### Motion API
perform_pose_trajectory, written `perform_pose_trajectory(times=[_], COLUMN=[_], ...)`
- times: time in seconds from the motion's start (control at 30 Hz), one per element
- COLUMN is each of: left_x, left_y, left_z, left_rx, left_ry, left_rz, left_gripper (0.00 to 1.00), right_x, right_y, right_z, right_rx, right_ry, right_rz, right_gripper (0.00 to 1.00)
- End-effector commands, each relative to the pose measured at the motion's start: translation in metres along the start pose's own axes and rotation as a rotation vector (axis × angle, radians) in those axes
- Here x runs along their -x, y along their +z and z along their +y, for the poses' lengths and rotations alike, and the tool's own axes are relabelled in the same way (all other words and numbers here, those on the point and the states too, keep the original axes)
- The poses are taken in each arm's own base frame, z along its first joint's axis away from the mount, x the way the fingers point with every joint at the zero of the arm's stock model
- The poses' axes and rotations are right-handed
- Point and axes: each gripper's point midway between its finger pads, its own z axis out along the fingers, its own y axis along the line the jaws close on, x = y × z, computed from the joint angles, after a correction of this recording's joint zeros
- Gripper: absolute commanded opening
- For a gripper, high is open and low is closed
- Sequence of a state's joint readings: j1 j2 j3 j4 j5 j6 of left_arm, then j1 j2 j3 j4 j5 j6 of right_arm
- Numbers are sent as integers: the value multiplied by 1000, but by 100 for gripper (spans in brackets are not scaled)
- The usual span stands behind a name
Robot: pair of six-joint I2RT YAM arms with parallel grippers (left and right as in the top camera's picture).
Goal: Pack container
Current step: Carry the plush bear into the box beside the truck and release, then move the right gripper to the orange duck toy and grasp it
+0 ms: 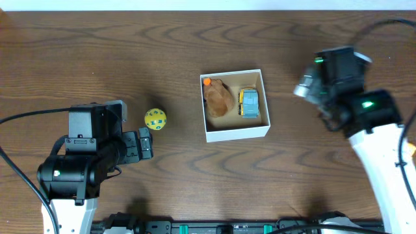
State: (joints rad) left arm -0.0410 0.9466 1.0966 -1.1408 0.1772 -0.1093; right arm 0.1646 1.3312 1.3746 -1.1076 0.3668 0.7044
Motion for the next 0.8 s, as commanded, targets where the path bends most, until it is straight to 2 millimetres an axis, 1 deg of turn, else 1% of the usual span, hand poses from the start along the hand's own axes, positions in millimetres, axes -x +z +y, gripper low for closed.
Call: perform_pose_trajectory(times=[0.0, 0.03, 0.07, 0.1, 0.2, 0.23, 0.37, 0.47, 0.57, 0.67, 0.77], left_x=[4, 4, 4, 4, 4, 4, 4, 4, 4, 4, 3], left_y=[-3, -3, -3, -3, -3, -3, -3, -3, -3, -3, -3], left_z=[0, 0, 0, 0, 0, 0, 0, 0, 0, 0, 0], left_rx=[3, 3, 3, 3, 3, 3, 3, 3, 3, 3, 3], left_ry=[-11, -11, -11, -11, -11, -11, -11, -11, -11, -11, -12], left_rz=[-14, -14, -14, -14, -14, -14, -14, -14, -14, -14, -11], left_gripper=[98, 98, 98, 98, 98, 98, 98, 98, 98, 98, 98], right_x=[6, 7, 8, 11, 19, 21, 21, 17, 9, 6, 9], right_y=[9, 12, 14, 17, 22, 23, 35, 51, 73, 95, 112], right_z=[-45, -61, -71, -87, -131, -145, -186, -207, -226, -239, -246], right_rx=[-74, -94, -105, -126, -199, -225, -303, -347, -384, -396, -390], right_ry=[293, 348, 384, 442, 565, 588, 619, 620, 620, 576, 505], right_rz=[64, 92, 104, 116, 110, 106, 131, 170, 219, 251, 267], right_gripper=[99, 99, 99, 99, 99, 99, 99, 99, 99, 99, 99])
